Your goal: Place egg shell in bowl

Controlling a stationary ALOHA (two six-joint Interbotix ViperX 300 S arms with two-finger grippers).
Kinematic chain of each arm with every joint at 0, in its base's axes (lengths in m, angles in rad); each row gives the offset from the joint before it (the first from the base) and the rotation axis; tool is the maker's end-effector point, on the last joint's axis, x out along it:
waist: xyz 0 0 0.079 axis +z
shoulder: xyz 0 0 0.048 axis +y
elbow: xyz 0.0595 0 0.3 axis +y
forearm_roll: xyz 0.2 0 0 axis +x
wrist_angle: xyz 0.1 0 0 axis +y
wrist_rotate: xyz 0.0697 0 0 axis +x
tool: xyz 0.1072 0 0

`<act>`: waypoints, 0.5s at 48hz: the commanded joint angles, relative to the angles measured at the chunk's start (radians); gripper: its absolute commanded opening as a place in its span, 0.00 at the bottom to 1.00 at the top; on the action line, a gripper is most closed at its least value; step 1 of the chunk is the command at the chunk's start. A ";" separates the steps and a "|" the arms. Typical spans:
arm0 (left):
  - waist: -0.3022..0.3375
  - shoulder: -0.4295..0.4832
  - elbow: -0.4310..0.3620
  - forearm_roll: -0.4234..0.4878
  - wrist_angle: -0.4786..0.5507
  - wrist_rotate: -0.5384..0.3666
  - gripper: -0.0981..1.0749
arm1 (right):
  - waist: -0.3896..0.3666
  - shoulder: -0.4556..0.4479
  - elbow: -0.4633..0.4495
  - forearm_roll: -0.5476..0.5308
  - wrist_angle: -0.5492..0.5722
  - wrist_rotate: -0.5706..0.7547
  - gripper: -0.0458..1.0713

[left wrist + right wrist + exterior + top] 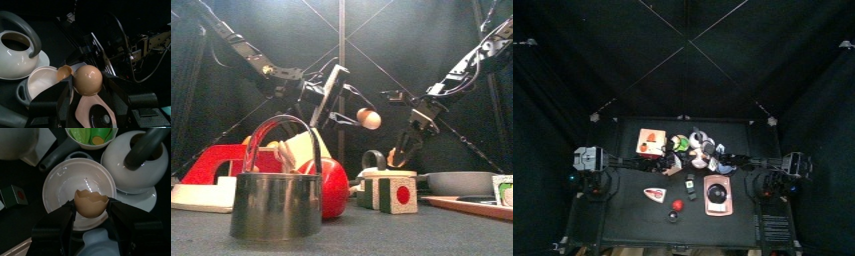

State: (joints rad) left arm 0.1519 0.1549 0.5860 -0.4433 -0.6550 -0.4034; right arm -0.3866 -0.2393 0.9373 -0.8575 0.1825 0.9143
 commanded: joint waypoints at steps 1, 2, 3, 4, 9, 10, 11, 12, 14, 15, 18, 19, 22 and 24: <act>0.000 -0.018 -0.012 0.003 -0.009 0.002 0.59 | 0.017 -0.100 0.038 0.029 0.054 0.003 0.75; 0.000 -0.018 -0.012 0.005 -0.009 0.002 0.59 | 0.020 -0.117 0.049 0.038 0.063 0.003 0.75; 0.000 -0.018 -0.012 0.005 -0.009 0.002 0.59 | 0.021 -0.133 0.058 0.046 0.069 0.003 0.75; 0.000 -0.018 -0.012 0.005 -0.009 0.002 0.59 | 0.025 -0.152 0.067 0.055 0.075 0.003 0.75; -0.002 -0.018 -0.014 0.005 -0.009 0.002 0.59 | 0.029 -0.233 0.114 0.098 0.080 0.003 0.76; -0.002 -0.018 -0.014 0.005 -0.009 0.002 0.59 | 0.029 -0.249 0.126 0.107 0.077 0.003 0.76; 0.000 -0.018 -0.014 0.005 -0.009 0.002 0.59 | 0.031 -0.268 0.143 0.118 0.071 0.003 0.76; 0.000 -0.018 -0.015 0.005 -0.009 0.002 0.59 | 0.032 -0.275 0.147 0.124 0.069 0.003 0.76; -0.002 -0.018 -0.015 0.005 -0.009 0.002 0.59 | 0.031 -0.302 0.173 0.144 0.066 0.003 0.77; -0.002 -0.018 -0.015 0.005 -0.009 0.002 0.59 | 0.029 -0.313 0.183 0.149 0.063 0.003 0.78; -0.002 -0.018 -0.017 0.005 -0.009 0.002 0.59 | 0.028 -0.337 0.206 0.158 0.055 0.003 0.80; -0.002 -0.018 -0.017 0.005 -0.009 0.002 0.59 | 0.028 -0.345 0.210 0.161 0.054 0.003 0.81; 0.000 -0.017 -0.021 0.005 -0.009 0.002 0.59 | 0.025 -0.360 0.225 0.161 0.046 0.003 0.86; 0.000 -0.015 -0.023 0.006 -0.009 0.002 0.59 | 0.023 -0.365 0.230 0.161 0.040 0.002 0.89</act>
State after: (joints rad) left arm 0.1519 0.1549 0.5844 -0.4418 -0.6550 -0.4050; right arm -0.3590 -0.5860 1.1674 -0.6980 0.2393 0.9158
